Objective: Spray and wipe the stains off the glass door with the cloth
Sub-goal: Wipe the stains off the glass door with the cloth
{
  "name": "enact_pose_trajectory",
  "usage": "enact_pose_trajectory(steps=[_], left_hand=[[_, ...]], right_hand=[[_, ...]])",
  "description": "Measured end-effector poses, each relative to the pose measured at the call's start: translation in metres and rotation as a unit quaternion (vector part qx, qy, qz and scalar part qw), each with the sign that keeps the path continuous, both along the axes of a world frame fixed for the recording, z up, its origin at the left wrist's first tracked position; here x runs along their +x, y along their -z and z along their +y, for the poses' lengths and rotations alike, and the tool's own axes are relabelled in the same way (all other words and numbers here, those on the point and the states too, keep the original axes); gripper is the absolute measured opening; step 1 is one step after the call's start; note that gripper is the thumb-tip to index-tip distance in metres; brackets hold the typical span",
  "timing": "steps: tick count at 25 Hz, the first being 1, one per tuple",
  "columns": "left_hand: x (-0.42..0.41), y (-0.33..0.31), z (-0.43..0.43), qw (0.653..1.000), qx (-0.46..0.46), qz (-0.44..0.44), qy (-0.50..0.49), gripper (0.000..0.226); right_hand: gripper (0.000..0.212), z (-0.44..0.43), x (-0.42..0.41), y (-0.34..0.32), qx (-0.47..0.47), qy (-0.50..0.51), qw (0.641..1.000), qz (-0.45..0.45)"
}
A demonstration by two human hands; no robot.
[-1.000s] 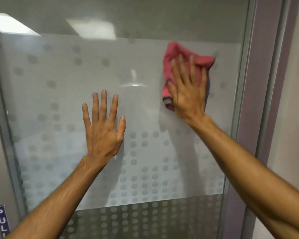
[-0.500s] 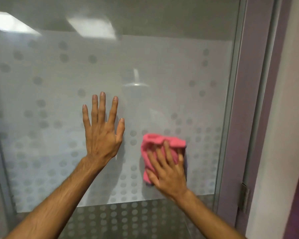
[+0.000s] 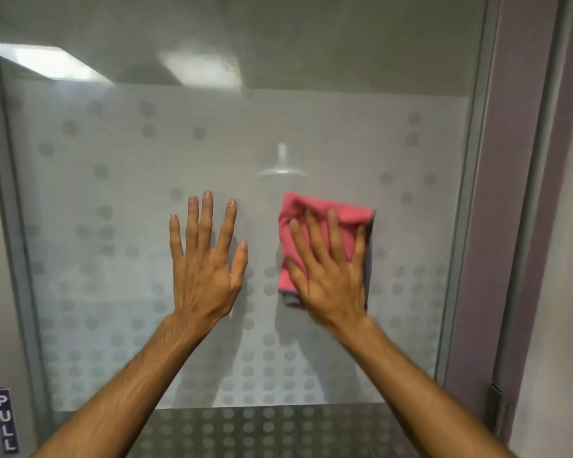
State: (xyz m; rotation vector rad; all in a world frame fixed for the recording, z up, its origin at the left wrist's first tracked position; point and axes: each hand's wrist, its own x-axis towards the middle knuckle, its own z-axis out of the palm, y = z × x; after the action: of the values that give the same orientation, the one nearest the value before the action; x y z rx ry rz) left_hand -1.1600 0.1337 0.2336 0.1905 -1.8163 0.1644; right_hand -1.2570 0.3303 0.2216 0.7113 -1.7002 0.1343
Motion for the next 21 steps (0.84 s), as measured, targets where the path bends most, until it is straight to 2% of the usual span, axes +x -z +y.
enact_pose_trajectory(steps=[5, 7, 9, 12, 17, 19, 21], left_hand=[[0.004, -0.014, -0.006, 1.0, 0.002, 0.008, -0.014, 0.063], [0.005, -0.018, -0.011, 1.0, 0.002, 0.003, -0.019, 0.063], [0.007, -0.02, -0.019, 1.0, 0.006, 0.004, -0.021, 0.063], [0.011, -0.019, -0.033, 1.0, 0.007, -0.001, -0.026, 0.061], [0.027, -0.008, -0.059, 0.998, -0.032, -0.025, -0.04, 0.058], [0.034, 0.0, -0.071, 0.998, -0.039, -0.032, -0.043, 0.059], [0.04, 0.004, -0.082, 0.998, -0.041, -0.035, -0.044, 0.06]], right_hand=[[0.064, -0.024, 0.003, -0.13, -0.116, 0.0, 0.993, -0.008], [0.063, -0.032, 0.005, -0.155, -0.16, -0.005, 0.987, -0.017], [0.062, -0.041, 0.009, -0.153, -0.154, -0.008, 0.988, -0.013], [0.061, -0.051, 0.017, -0.1, -0.059, -0.034, 0.997, 0.024], [0.069, -0.067, 0.025, 0.069, 0.165, -0.037, 0.983, 0.075], [0.067, -0.063, 0.024, 0.1, 0.225, -0.032, 0.967, 0.114], [0.066, -0.059, 0.02, 0.093, 0.251, -0.031, 0.958, 0.133]])
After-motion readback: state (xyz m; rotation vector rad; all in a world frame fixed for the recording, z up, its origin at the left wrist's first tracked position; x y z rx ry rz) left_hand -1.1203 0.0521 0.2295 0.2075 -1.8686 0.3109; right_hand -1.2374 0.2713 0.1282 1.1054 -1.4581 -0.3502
